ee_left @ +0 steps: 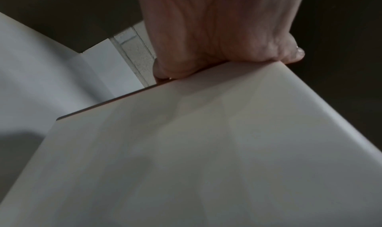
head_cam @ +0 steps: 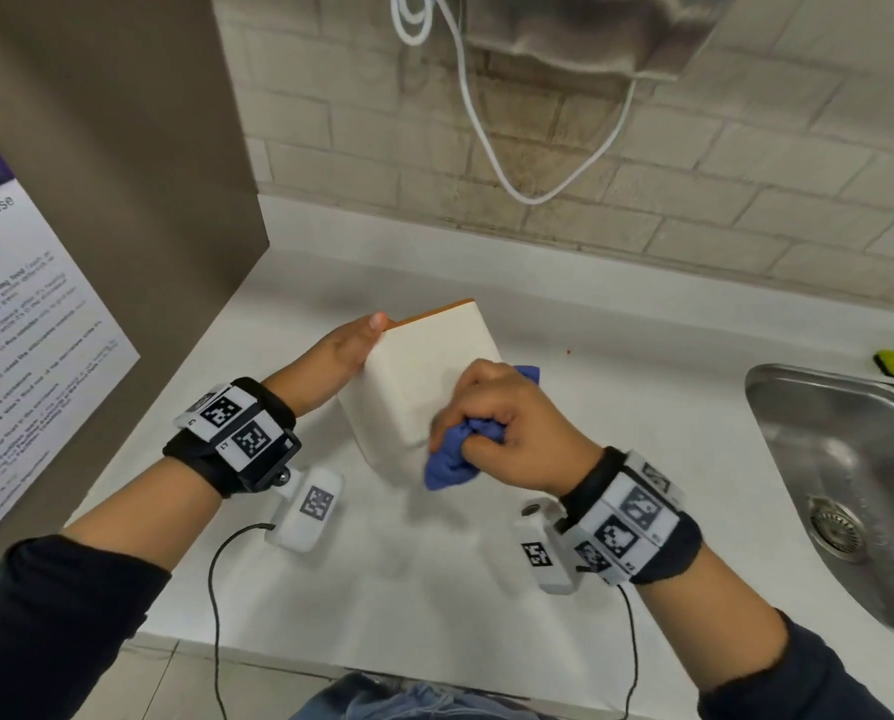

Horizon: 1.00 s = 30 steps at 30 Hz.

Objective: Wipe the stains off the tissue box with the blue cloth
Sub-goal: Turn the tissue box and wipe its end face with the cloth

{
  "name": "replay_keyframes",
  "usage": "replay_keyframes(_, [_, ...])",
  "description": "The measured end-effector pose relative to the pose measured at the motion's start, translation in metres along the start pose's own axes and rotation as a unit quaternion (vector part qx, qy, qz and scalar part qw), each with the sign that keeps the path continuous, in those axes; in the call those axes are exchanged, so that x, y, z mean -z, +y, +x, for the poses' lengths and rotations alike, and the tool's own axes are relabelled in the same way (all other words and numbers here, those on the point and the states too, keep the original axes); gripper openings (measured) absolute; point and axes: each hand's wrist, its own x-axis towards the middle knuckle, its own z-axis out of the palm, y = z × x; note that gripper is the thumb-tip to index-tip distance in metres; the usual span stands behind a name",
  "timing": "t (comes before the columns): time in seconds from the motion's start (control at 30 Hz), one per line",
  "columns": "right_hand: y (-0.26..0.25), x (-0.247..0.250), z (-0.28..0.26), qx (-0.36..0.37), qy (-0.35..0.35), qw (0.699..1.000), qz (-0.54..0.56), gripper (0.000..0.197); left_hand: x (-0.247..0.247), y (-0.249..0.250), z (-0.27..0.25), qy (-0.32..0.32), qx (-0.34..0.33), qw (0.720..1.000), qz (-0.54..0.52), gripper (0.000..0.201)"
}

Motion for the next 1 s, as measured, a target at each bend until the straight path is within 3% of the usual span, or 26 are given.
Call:
replay_keyframes(0.03, [0.002, 0.01, -0.005, -0.033, 0.003, 0.999, 0.022, 0.024, 0.0, 0.001, -0.002, 0.001, 0.003, 1.0, 0.001, 0.082])
replay_keyframes(0.1, [0.005, 0.025, -0.011, -0.094, 0.083, 0.985, 0.117, 0.022, -0.001, 0.003, -0.005, -0.002, -0.003, 1.0, 0.0, 0.082])
replay_keyframes(0.17, [0.006, 0.032, -0.007, -0.084, 0.192, 0.958, 0.198, 0.025, -0.002, 0.003, -0.004, -0.014, -0.009, 1.0, 0.003, 0.079])
replay_keyframes(0.23, [0.0, 0.03, 0.005, -0.041, 0.241, 0.949, 0.201, 0.025, -0.004, 0.001, -0.004, -0.023, -0.004, 1.0, 0.007, 0.073])
replay_keyframes(0.4, [-0.01, -0.011, 0.033, 0.039, 0.175, 0.983, -0.036, 0.037, -0.006, 0.005, -0.008, -0.005, -0.011, 1.0, 0.01, 0.068])
replay_keyframes(0.6, [0.0, -0.024, 0.029, 0.089, 0.101, 0.99, -0.044, 0.036, -0.002, 0.003, -0.007, -0.015, -0.018, 1.0, -0.008, 0.079])
replay_keyframes(0.73, [0.003, -0.017, 0.008, 0.123, 0.032, 0.99, -0.055, 0.025, -0.003, -0.005, -0.004, -0.011, 0.005, 1.0, -0.021, 0.06])
replay_keyframes(0.87, [0.011, 0.002, -0.013, 0.093, 0.003, 0.991, -0.095, 0.029, -0.001, -0.008, -0.004, -0.012, 0.009, 1.0, -0.003, 0.06])
replay_keyframes(1.0, [0.025, 0.036, -0.021, 0.003, 0.079, 0.986, -0.145, 0.031, -0.001, -0.003, -0.008, -0.01, 0.004, 1.0, 0.0, 0.078])
